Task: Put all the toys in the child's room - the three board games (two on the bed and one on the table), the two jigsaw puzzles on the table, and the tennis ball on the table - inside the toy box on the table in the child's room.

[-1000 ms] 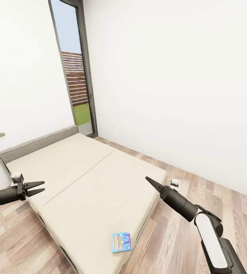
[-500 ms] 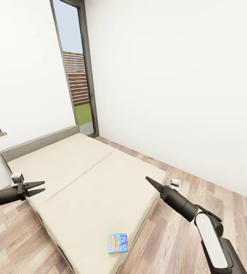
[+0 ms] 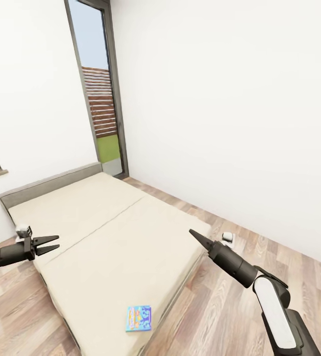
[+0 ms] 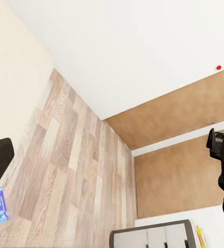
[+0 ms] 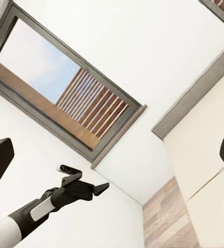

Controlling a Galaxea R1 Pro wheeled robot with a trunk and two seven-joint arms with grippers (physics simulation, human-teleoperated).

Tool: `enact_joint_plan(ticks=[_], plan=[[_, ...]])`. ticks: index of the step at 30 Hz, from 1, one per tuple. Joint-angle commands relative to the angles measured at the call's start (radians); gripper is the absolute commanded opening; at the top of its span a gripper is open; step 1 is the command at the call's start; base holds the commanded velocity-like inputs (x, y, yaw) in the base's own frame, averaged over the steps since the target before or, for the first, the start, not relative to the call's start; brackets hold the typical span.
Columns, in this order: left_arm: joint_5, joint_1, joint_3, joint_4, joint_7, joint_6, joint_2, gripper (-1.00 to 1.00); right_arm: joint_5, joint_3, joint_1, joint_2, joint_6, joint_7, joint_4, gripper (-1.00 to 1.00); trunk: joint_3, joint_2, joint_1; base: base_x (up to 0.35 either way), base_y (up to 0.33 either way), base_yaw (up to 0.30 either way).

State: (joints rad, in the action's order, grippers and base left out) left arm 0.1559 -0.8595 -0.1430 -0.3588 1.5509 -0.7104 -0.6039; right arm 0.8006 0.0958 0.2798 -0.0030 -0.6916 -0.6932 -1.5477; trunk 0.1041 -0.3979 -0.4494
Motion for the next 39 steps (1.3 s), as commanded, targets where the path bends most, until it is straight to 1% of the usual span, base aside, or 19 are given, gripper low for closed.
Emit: enact_joint_plan(ticks=[1, 10, 27, 33, 39], plan=[[-0.002, -0.001, -0.001, 0.000, 0.005, -0.011, 0.000, 1.00, 0.005, 0.001, 0.001, 0.000, -0.006, -0.001, 0.000, 1.00, 0.002, -0.002, -0.001, 0.001, -0.292, 0.005], [-0.002, -0.001, -0.001, 0.000, 0.005, -0.011, 0.001, 1.00, 0.005, -0.016, 0.001, -0.001, -0.006, -0.001, -0.001, 1.00, 0.002, -0.002, -0.001, 0.000, -0.294, 0.001], [-0.002, -0.001, -0.001, 0.000, 0.005, -0.011, 0.002, 1.00, 0.005, -0.028, 0.001, -0.001, -0.006, -0.003, -0.005, 1.00, 0.002, -0.002, -0.001, 0.000, -0.294, 0.006], [-0.002, -0.001, -0.001, 0.000, 0.005, -0.011, 0.008, 1.00, 0.005, -0.029, 0.001, -0.001, -0.006, -0.003, -0.005, 1.00, 0.002, -0.002, -0.001, 0.000, -0.294, 0.148], [-0.002, -0.001, -0.001, 0.000, 0.005, -0.011, 0.010, 1.00, 0.005, -0.032, 0.001, 0.000, -0.005, -0.001, -0.005, 1.00, 0.002, -0.002, -0.001, 0.000, -0.294, 0.249]])
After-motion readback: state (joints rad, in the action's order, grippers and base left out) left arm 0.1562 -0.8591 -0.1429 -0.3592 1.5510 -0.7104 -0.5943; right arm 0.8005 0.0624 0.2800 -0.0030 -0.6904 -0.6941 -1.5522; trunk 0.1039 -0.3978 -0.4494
